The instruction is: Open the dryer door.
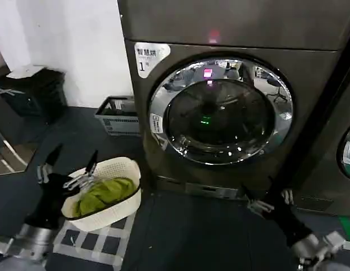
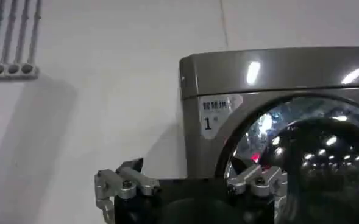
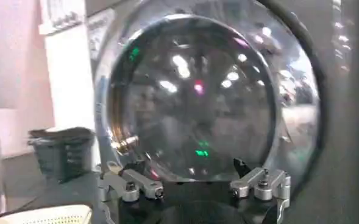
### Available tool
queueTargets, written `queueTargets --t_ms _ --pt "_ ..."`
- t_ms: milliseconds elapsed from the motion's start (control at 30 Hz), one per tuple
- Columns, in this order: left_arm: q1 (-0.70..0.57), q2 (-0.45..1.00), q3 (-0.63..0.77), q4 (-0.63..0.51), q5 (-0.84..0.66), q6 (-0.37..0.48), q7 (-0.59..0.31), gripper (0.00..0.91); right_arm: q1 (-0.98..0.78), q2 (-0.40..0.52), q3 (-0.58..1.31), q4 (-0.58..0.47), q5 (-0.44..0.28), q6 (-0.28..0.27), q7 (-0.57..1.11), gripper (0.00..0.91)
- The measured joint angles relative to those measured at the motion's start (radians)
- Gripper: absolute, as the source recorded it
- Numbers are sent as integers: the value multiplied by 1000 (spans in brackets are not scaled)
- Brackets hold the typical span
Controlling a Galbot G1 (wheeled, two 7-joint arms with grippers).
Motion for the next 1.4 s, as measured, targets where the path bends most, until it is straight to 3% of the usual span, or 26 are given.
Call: queueTargets --t_ms 200,433,833,1400 --pt "16 -3 -17 -21 -17 44 -1 907 158 -77 -127 -75 7 -19 -24 907" --pt "30 2 -28 -31 -25 63 2 907 358 -81 -306 -165 0 -53 -51 907" --pt "34 -15 -23 -10 -13 33 -15 907 601 1 -523 -350 -88 -17 -58 907" --pt "35 -15 -13 -32 21 52 -93 907 807 139 -679 -527 -135 -5 -55 907"
